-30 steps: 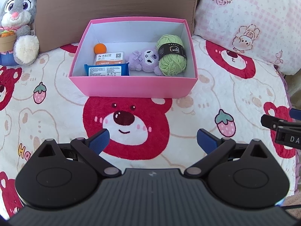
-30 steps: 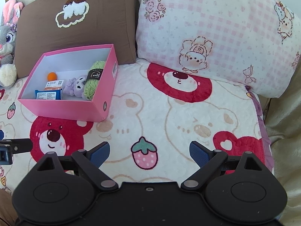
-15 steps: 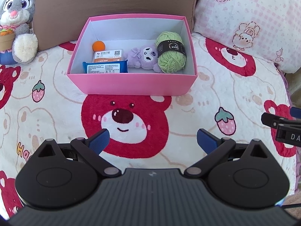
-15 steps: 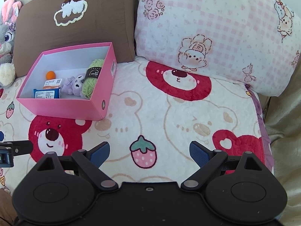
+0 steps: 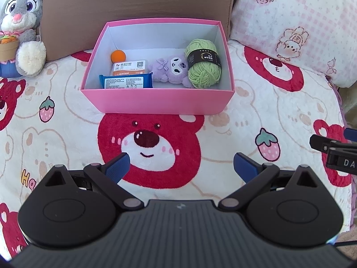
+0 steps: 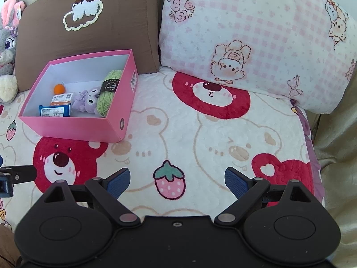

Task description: Organize objects

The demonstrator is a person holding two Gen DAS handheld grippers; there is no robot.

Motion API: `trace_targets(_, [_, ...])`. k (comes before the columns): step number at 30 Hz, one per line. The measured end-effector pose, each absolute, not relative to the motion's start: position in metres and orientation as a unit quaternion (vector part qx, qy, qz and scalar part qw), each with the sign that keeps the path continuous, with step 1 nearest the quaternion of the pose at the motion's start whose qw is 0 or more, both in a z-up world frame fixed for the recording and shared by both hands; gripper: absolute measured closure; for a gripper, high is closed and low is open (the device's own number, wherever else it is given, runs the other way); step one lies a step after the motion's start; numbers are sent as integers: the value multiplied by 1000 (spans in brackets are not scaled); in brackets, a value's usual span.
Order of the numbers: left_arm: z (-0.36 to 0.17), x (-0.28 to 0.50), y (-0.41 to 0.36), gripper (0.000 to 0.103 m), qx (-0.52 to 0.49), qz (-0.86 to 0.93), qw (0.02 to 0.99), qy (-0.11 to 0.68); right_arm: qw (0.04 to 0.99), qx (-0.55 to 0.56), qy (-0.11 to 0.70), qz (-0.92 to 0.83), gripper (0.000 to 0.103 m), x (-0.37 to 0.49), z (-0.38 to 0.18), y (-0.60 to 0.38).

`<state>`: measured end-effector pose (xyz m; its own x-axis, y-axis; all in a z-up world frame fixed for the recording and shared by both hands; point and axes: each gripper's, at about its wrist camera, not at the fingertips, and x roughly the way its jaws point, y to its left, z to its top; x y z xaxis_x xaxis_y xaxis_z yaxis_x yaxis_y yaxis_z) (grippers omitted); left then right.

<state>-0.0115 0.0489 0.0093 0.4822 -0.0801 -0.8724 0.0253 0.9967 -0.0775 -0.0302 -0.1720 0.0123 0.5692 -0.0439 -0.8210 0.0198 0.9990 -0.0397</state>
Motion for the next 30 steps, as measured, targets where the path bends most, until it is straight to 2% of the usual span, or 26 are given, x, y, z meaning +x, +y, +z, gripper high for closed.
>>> trace_targets(30, [10, -13, 44, 2, -14, -34, 860, 510, 888, -13, 460, -17, 9, -32, 15, -172])
